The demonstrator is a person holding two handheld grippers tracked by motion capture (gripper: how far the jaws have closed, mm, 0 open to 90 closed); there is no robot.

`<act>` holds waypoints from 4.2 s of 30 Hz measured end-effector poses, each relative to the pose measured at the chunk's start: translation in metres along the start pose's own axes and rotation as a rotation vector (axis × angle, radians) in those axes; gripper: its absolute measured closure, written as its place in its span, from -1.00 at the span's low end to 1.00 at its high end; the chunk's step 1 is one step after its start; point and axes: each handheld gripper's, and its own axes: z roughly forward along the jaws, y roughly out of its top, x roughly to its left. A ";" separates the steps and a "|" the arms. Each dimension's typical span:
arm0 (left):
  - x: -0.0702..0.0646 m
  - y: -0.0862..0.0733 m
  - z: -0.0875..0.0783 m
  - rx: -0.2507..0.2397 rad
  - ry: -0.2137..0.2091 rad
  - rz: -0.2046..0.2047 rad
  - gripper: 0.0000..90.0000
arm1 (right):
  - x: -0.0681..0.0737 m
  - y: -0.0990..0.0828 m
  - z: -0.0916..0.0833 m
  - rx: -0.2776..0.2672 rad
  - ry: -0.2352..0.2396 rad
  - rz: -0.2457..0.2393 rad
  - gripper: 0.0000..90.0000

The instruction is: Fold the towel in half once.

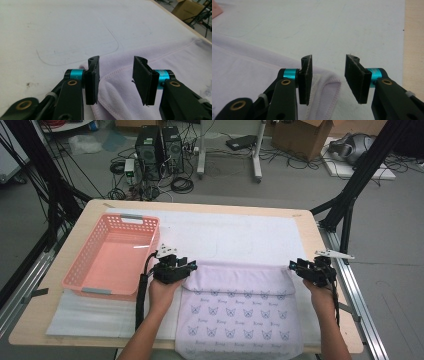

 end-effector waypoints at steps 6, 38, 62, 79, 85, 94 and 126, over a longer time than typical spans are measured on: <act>-0.005 -0.011 0.002 0.074 0.012 0.019 0.29 | 0.009 -0.007 -0.010 0.041 0.062 -0.017 0.28; -0.030 -0.073 -0.074 0.030 -0.116 0.119 0.36 | 0.038 -0.090 -0.098 0.095 0.139 -0.164 0.52; -0.037 -0.075 -0.077 0.045 -0.155 0.121 0.91 | 0.052 -0.087 -0.088 0.106 0.095 -0.177 0.94; -0.050 -0.105 -0.125 0.077 -0.219 0.149 0.94 | 0.065 -0.118 -0.125 0.123 0.218 -0.203 0.94; -0.057 -0.112 -0.131 0.106 -0.236 0.196 0.86 | 0.066 -0.129 -0.136 0.159 0.237 -0.210 0.73; -0.032 -0.091 -0.115 -0.036 -0.152 0.157 0.06 | 0.042 -0.109 -0.132 -0.009 0.104 -0.092 0.55; -0.001 -0.056 -0.046 0.004 -0.016 0.066 -0.09 | 0.023 -0.076 -0.046 0.032 -0.014 -0.010 -0.02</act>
